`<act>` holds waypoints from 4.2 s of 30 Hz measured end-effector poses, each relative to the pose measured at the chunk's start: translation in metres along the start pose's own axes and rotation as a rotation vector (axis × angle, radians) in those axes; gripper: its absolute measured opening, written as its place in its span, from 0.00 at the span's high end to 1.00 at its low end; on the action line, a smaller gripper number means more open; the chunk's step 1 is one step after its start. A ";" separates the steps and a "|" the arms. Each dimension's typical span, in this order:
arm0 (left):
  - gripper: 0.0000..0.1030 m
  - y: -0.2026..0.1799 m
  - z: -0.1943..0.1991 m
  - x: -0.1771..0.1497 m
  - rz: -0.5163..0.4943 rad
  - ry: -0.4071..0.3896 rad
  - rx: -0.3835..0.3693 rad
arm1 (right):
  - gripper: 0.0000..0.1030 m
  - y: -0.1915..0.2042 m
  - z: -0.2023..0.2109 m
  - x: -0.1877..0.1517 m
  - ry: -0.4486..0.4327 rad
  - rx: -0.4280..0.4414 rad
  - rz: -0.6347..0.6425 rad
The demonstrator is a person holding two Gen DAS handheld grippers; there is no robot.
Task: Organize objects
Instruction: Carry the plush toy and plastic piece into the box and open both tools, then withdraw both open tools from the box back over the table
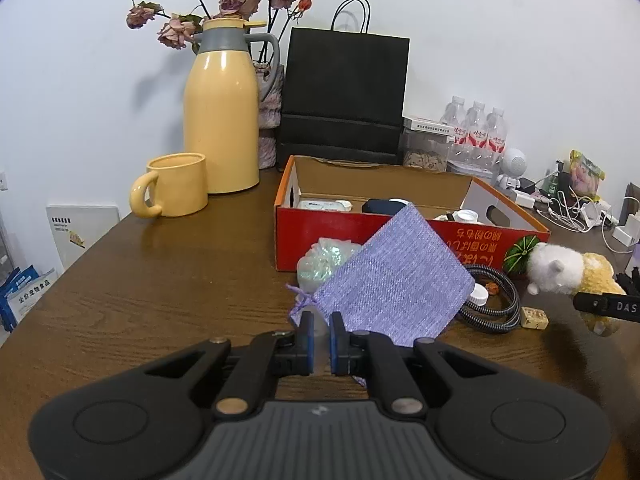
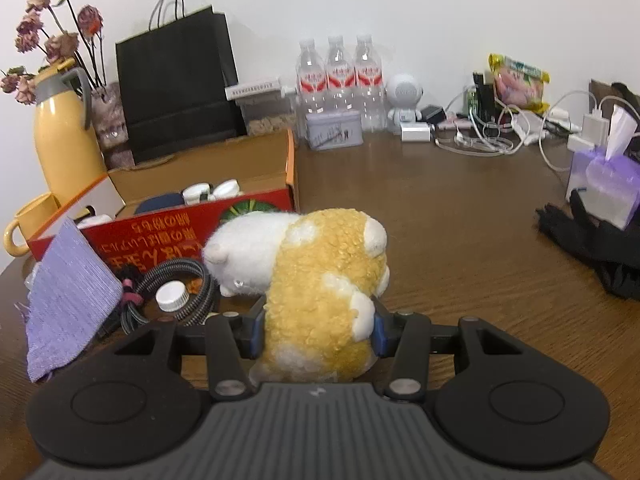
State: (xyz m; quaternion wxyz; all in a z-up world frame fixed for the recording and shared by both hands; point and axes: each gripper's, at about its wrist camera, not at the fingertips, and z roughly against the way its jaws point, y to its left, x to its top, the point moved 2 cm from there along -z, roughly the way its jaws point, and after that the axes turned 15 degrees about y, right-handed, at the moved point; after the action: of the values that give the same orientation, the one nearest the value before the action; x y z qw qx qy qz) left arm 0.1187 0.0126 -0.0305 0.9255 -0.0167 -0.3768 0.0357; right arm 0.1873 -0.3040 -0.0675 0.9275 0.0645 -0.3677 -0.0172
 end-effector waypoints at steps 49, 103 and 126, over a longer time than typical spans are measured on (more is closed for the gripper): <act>0.94 -0.057 -0.121 0.194 -0.043 -0.088 -0.053 | 0.53 0.075 -0.097 0.159 -0.074 0.141 0.239; 0.00 -0.050 -0.081 0.149 -0.080 -0.167 -0.028 | 0.00 0.074 -0.041 0.109 -0.163 0.063 0.336; 0.00 -0.030 -0.050 0.036 -0.105 -0.085 0.004 | 0.00 0.047 -0.017 0.007 -0.041 0.032 0.298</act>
State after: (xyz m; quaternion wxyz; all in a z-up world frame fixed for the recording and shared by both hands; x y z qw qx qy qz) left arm 0.1814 -0.0151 -0.0396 0.9094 0.0065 -0.4158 -0.0114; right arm 0.2028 -0.2566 -0.0690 0.9110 0.0238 -0.3923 0.1252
